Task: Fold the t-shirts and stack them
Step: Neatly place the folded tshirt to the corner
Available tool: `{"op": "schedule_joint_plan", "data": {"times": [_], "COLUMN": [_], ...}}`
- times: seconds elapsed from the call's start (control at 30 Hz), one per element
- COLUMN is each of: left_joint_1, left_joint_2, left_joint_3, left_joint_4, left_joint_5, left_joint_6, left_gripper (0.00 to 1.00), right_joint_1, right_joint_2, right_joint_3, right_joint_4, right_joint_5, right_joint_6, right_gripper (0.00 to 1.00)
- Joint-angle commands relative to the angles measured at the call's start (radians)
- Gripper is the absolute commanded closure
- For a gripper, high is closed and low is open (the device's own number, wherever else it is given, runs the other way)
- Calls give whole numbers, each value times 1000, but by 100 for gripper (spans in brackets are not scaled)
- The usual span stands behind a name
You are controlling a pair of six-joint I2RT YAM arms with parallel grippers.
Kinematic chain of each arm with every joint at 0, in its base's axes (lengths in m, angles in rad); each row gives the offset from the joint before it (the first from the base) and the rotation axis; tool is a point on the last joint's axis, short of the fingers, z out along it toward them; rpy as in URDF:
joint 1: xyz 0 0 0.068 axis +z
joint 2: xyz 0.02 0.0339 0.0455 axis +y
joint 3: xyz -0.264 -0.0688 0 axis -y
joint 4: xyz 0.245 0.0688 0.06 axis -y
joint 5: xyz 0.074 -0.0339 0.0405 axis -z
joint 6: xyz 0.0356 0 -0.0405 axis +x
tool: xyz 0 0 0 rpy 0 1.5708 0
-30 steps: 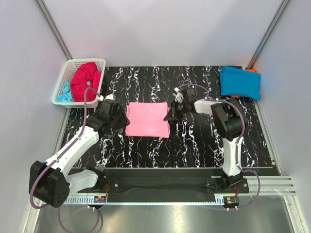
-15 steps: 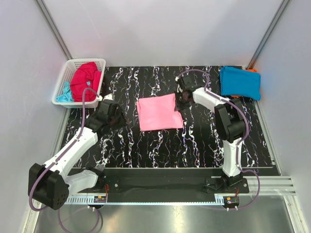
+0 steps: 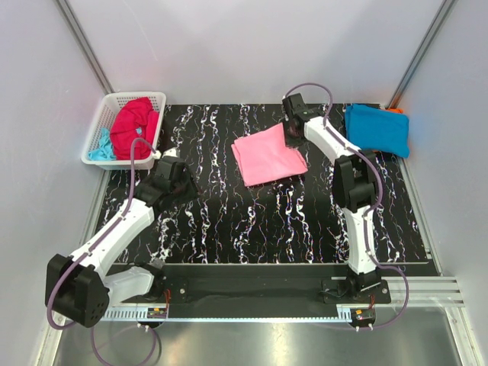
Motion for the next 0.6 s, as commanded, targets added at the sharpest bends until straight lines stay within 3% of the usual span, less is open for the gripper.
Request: {"op": "schedule_joint_plan", "data": {"times": [0.0,0.23,0.57], "left_joint_1": [6,7,7], "left_joint_2": [15,43,80], "left_joint_3": [17,21,11], "left_joint_4": [10,18,41], "left_joint_5": [13,19,42], "left_joint_6": [6,8,3], "left_gripper": [56,56,56], "right_joint_1": [-42,-144,-312], "right_joint_2": [32,68,92], "right_joint_3": [189,430,553], "right_joint_4": [-53,-151,-175], "right_joint_5": [116,219,258], "right_joint_6": [-57,-105,-152], "right_gripper": [100,100,100]}}
